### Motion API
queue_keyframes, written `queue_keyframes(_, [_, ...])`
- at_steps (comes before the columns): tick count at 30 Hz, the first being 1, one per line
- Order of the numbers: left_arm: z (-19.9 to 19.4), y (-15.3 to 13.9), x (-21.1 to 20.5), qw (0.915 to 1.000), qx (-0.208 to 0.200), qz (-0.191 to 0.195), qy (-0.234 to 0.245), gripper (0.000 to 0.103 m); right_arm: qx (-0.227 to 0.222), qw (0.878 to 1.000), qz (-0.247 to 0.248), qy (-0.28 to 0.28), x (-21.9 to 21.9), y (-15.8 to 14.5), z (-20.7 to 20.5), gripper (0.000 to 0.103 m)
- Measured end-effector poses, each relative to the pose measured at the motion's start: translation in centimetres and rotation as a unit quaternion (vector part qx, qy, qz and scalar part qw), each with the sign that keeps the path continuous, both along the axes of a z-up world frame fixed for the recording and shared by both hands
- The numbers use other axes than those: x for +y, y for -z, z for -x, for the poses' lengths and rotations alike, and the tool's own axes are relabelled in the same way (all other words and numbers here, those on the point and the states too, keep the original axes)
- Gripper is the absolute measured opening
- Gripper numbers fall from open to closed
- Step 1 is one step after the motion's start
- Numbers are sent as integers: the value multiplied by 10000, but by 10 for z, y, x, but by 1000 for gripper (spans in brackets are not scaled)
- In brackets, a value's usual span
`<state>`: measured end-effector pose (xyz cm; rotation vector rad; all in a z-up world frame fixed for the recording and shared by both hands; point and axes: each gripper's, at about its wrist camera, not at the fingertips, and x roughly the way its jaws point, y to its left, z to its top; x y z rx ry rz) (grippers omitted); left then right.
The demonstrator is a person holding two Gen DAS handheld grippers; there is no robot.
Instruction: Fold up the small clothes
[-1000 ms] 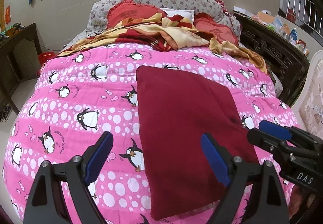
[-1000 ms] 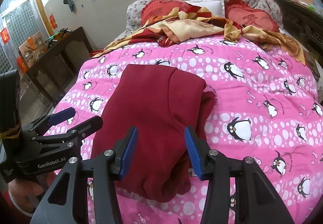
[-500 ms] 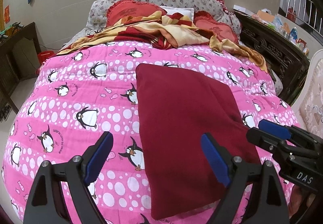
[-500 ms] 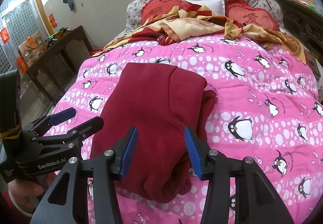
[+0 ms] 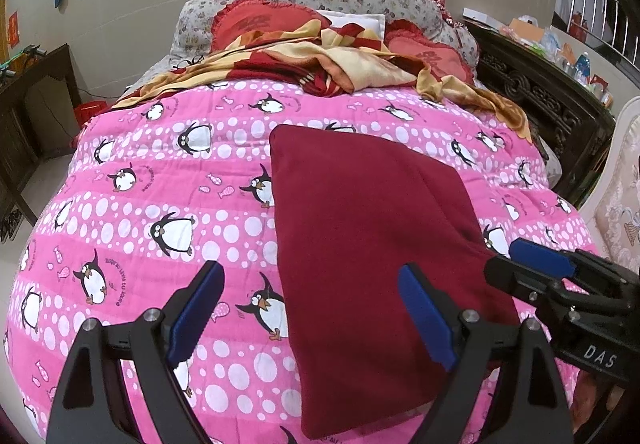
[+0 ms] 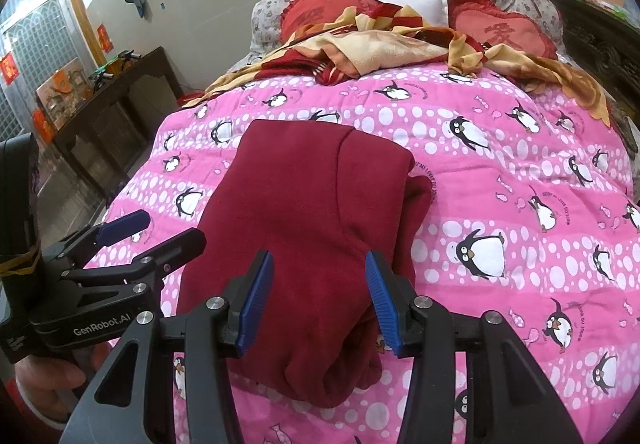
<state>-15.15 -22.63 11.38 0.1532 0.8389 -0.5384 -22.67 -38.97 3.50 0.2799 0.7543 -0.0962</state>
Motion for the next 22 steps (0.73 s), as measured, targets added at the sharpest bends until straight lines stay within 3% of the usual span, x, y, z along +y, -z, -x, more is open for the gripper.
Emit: queue_keyframes(22, [-9, 11, 4, 9999, 110, 33, 28, 92, 166, 9998, -56, -16, -3, 10, -7, 63])
